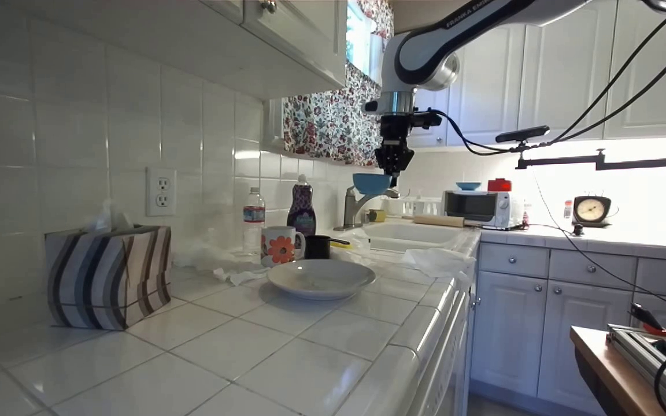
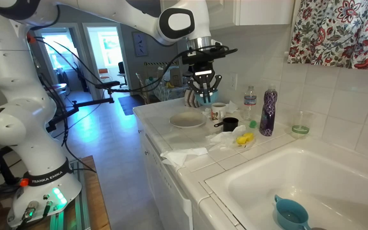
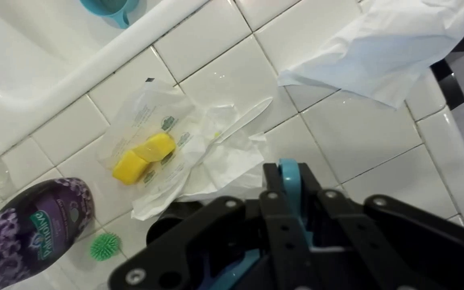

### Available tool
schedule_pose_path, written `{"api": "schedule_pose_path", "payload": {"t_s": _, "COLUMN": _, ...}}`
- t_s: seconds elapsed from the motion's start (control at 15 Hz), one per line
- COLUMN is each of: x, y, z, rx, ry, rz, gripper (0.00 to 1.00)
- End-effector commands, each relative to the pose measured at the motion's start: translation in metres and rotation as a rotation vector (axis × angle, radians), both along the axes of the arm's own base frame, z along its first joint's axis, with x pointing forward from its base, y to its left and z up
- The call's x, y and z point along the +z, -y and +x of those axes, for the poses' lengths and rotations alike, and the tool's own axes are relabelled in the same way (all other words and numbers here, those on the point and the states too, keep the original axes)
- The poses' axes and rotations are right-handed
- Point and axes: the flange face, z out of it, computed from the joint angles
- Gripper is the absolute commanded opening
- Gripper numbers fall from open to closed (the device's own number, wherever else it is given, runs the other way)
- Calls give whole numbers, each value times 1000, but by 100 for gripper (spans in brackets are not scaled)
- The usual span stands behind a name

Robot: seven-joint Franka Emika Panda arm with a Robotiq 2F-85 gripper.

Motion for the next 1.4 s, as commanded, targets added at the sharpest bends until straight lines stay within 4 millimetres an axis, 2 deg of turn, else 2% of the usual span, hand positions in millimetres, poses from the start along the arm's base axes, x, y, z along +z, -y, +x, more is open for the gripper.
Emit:
{"api": "schedule_pose_path", "payload": {"t_s": 0.0, "x": -13, "y": -3, "z": 19, "rx": 36, "ry": -30, "rz": 28, "gripper": 3}}
{"api": "schedule_pose_path", "payload": {"t_s": 0.33, "x": -49, "y": -16, "z": 38, "rx": 54, "ry": -37, "rz": 27, "gripper": 3}}
{"api": "schedule_pose_path", "payload": {"t_s": 0.73, "x": -87, "y": -35, "z": 56, "rx": 89, "ry": 50, "rz": 19, "gripper": 3}}
{"api": "schedule_pose_path", "payload": {"t_s": 1.0, "x": -113, "y": -51, "z": 61, "rx": 104, "ry": 81, "rz": 57, "gripper": 3}}
{"api": "schedule_pose_path", "payload": {"t_s": 1.33, "x": -134, "y": -62, "z": 56, "rx": 97, "ry": 88, "rz": 98, "gripper": 3}}
